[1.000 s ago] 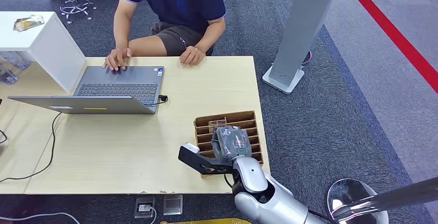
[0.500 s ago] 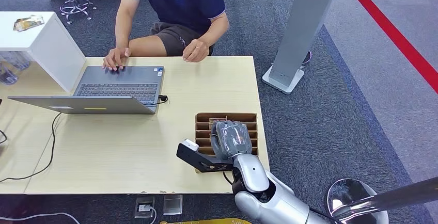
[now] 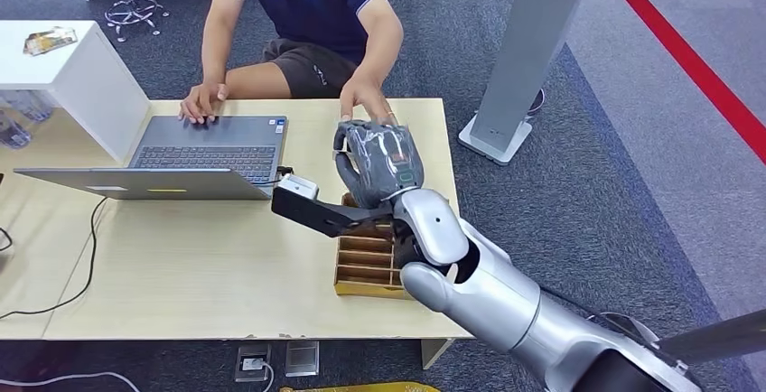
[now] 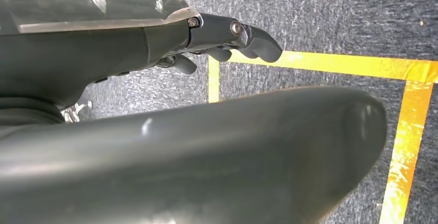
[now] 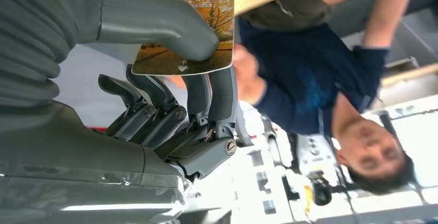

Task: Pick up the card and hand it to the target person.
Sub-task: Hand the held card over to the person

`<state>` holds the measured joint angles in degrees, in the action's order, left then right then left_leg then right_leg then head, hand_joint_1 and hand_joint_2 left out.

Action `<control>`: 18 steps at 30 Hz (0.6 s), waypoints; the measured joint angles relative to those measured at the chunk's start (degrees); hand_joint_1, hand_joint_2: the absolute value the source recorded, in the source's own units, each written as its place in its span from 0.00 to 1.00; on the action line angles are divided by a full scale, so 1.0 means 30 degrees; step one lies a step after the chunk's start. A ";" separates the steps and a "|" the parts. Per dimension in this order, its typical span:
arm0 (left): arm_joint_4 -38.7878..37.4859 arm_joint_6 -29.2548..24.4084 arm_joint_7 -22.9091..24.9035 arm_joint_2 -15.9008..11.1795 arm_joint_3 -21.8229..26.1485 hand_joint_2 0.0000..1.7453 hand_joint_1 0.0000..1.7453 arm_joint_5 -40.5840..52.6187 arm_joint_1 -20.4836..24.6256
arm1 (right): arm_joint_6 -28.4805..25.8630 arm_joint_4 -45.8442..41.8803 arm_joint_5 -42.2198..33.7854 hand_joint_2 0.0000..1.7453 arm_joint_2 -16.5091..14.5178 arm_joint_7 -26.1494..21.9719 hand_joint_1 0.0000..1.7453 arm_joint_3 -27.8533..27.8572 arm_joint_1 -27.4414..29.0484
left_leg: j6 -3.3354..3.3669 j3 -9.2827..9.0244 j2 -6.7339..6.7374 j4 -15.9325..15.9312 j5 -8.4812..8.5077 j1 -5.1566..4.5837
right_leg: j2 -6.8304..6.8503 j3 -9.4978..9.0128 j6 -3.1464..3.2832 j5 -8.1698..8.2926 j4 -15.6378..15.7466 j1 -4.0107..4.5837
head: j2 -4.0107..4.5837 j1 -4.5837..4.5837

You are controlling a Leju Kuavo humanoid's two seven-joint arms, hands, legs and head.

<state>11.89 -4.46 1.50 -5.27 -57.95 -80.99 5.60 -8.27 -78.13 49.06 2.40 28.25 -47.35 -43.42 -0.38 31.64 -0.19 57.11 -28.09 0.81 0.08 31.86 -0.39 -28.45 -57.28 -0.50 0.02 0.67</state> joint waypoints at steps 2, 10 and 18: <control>0.0000 0.0024 0.0018 0.0000 -0.0022 0.00 0.00 0.0043 0.0010 | -0.0216 0.1134 -0.0233 1.00 -0.0471 -0.0718 1.00 -0.0165 -0.0853 | 0.0000 0.0008 -0.0003 -0.0001 0.0001 0.0000 | 0.0003 0.0002 0.0000 0.0000 -0.0003 0.0000 | 0.0000 0.0005; 0.0000 0.0264 -0.0157 -0.0015 -0.0169 0.00 0.00 0.0084 0.0066 | -0.1803 0.7835 -0.0426 1.00 -0.2960 -0.3078 1.00 -0.1266 -0.3455 | 0.0000 0.0011 -0.0015 -0.0001 0.0001 0.0000 | 0.0010 0.0005 0.0003 -0.0004 -0.0005 0.0000 | 0.0000 0.0000; 0.0000 0.0248 -0.0047 -0.0078 -0.0171 0.00 0.00 -0.0055 0.0061 | -0.2406 1.2141 0.0026 1.00 -0.4513 -0.3453 0.25 -0.2098 -0.3849 | 0.0001 0.0010 -0.0015 0.0000 0.0000 0.0000 | 0.0009 0.0008 0.0003 -0.0006 0.0000 0.0000 | 0.0002 0.0017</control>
<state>11.89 -3.72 1.36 -5.50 -58.47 -81.15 5.78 -15.49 -41.71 49.14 -11.14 17.90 -53.64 -54.96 -0.38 31.67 -0.23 57.11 -28.09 0.81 0.10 31.89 -0.38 -28.46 -57.28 -0.50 0.02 0.72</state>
